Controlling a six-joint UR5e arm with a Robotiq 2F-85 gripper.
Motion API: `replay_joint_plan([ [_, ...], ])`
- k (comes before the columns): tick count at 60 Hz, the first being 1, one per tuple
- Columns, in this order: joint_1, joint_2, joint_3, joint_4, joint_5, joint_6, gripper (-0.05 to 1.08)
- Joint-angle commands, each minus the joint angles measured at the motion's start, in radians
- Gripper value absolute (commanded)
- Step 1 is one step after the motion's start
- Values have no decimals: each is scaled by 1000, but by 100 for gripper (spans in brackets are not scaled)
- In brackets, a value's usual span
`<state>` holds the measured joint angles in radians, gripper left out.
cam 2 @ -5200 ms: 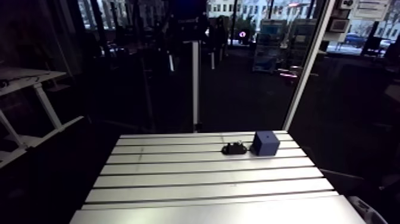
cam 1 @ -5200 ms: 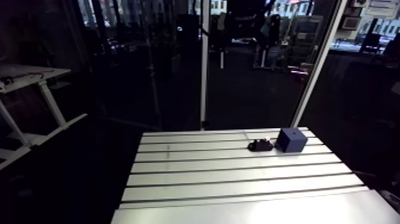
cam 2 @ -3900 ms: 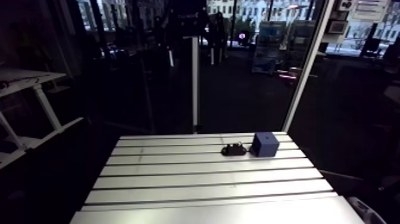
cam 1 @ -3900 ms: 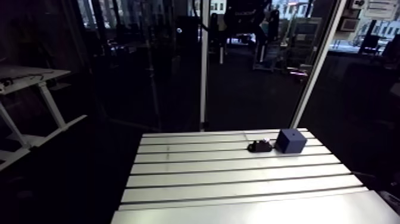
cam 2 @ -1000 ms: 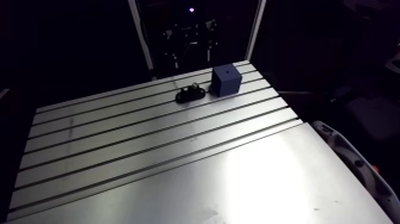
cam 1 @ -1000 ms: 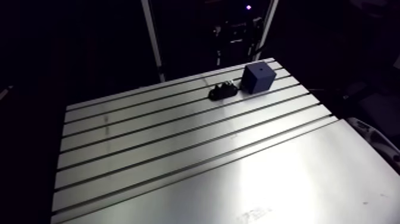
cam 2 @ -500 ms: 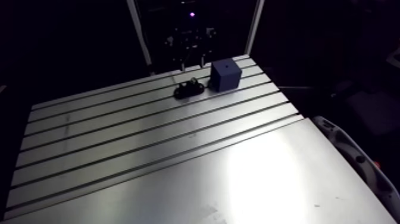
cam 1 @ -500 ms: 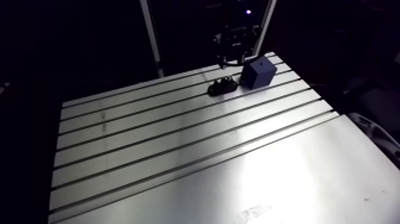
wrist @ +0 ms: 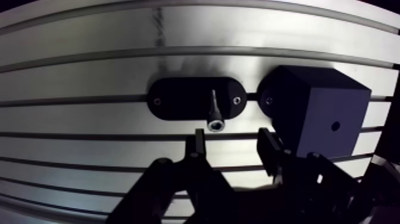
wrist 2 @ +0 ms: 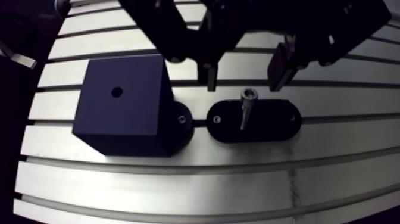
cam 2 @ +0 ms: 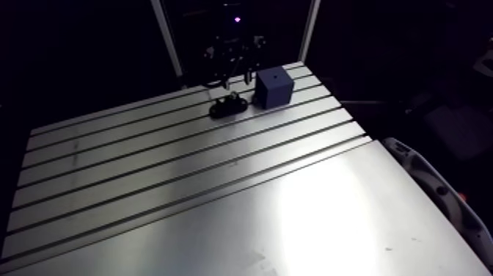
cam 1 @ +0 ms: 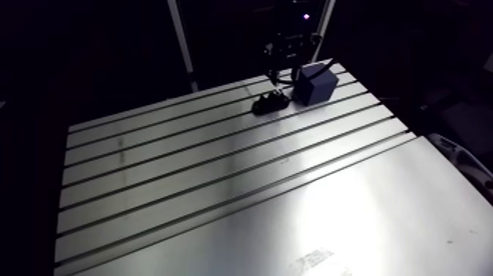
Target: Pick up the M10 bolt and insert it into the hole until fully seated.
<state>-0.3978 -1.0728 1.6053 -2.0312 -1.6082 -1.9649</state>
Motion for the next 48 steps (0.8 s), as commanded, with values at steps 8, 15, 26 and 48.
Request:
replay_joint_plan([
  [8,2,1,8,-2,23,-2,44],
  [15,3,3,8,-2,26,-2,44],
  [26,3,18,6,-5,26,-2,45],
  [48,5,29,0,-7,24,-1,48],
])
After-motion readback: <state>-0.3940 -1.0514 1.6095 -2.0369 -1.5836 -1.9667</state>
